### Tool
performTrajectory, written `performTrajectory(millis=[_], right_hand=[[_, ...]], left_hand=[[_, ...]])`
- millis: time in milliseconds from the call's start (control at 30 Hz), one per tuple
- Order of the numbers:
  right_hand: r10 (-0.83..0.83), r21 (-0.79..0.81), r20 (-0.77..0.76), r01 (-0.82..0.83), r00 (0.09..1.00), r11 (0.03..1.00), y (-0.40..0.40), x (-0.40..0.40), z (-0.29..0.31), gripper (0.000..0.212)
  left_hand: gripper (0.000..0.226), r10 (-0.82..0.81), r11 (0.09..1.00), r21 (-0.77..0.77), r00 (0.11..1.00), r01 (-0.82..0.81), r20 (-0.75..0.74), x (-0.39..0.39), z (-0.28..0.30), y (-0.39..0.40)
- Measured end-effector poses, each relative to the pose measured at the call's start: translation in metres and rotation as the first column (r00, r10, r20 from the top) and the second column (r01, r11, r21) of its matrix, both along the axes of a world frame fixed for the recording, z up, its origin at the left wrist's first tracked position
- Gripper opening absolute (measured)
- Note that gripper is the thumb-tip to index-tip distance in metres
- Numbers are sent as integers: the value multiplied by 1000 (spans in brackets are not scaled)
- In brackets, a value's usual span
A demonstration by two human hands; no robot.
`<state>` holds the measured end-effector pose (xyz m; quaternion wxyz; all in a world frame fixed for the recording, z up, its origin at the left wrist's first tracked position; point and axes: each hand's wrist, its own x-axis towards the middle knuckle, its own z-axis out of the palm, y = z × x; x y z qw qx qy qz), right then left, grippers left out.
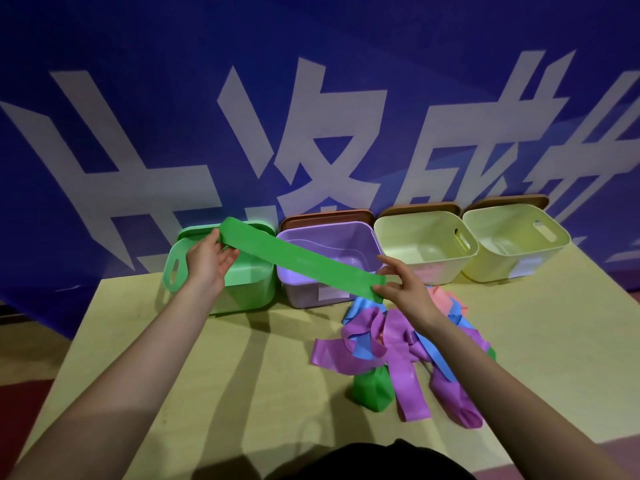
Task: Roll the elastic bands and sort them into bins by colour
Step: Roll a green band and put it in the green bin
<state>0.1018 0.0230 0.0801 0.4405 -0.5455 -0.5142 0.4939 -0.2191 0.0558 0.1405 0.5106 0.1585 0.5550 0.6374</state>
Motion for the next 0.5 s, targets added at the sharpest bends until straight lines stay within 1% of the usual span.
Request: performTrajectory(millis=[67,100,167,200,233,300,367,433,500], right_hand=[[32,-9,88,-32,996,999,0,1,-2,57],[81,-33,187,-76,979,997,0,2,-3,55],[220,-100,406,-197,887,975,-1,1,-6,48],[258,-100,432,-238,864,966,-1,-2,-5,47],[264,-69,395,-258,880,964,-2,-8,-1,46],[270,32,235,-285,934,958,-1,-25,18,43],[309,107,107,-320,945,941,4,-49,41,39],[352,136,33,-353,936,926,5,-71,56,34],[356,152,22,-355,934,923,3,-87,55,28]], left_hand=[[19,-11,999,41,999,13,-40,7,6,0],[18,-26,997,75,997,32,-76,13,9,-1],[18,-98,981,146,975,128,-202,30,20,-7],[19,-153,964,167,948,205,-278,41,25,-11],[20,-218,940,177,912,292,-347,52,30,-17],[21,-350,869,173,822,464,-449,72,38,-29],[21,-430,791,167,729,588,-532,84,44,-36],[21,-427,757,165,670,632,-608,87,50,-37],[22,-380,782,181,687,596,-619,84,55,-36]])
